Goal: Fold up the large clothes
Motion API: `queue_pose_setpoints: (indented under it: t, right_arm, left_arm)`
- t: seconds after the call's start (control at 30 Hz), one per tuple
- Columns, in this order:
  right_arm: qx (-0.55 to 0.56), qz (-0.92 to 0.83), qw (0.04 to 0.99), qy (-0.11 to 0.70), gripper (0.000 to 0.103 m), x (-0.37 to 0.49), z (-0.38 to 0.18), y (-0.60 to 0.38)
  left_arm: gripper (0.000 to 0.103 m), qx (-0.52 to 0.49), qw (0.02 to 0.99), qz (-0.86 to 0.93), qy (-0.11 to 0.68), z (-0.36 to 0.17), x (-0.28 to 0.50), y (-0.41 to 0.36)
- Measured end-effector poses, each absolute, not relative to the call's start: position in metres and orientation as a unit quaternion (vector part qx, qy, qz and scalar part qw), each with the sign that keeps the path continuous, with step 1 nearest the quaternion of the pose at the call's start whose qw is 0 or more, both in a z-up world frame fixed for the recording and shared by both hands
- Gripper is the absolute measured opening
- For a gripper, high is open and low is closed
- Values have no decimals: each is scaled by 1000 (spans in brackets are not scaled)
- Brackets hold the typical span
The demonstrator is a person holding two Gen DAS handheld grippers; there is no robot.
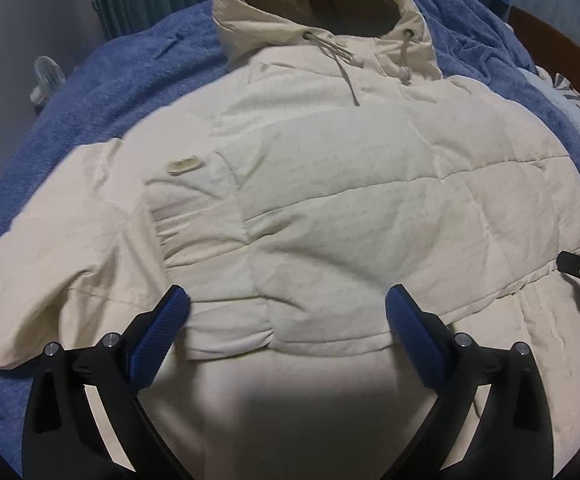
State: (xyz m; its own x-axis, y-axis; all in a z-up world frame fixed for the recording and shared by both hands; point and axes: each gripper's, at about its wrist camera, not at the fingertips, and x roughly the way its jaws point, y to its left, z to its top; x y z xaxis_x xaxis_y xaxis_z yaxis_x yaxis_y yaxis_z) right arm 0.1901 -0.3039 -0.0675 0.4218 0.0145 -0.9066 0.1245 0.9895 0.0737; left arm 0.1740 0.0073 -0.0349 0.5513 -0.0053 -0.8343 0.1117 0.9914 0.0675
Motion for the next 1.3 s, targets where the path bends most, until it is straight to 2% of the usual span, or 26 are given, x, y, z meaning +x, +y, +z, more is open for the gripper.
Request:
queue_pose_setpoints:
  t: [0.17,0.5,0.73,0.9,1.07,1.2,1.3]
  right_arm:
    - [169,5,847,503,96,178,-42,-323]
    - [147,60,894,418,96,154,21,-283]
    - [99,92,911,390,96,144,35,-248]
    - [47,106,909,399,96,142,26,-216]
    - [14,117,898,424,96,144,7,-196]
    - [7,129,892,434,96,145,-1,-187]
    - [3,134,888,439,96,147,-6,-184]
  left_arm:
    - [95,12,885,-32,464,-7,156,30]
    - [95,-45,905,37,421,42,102,115]
    - [95,-106,893,121,420,28,79,200]
    - [95,-157,875,200,412,22,79,267]
    - [95,-173,850,248,431,-3,92,308]
    - [95,-190,849,263,416,-14,99,334]
    - [89,-190,850,269,411,-23,105,346]
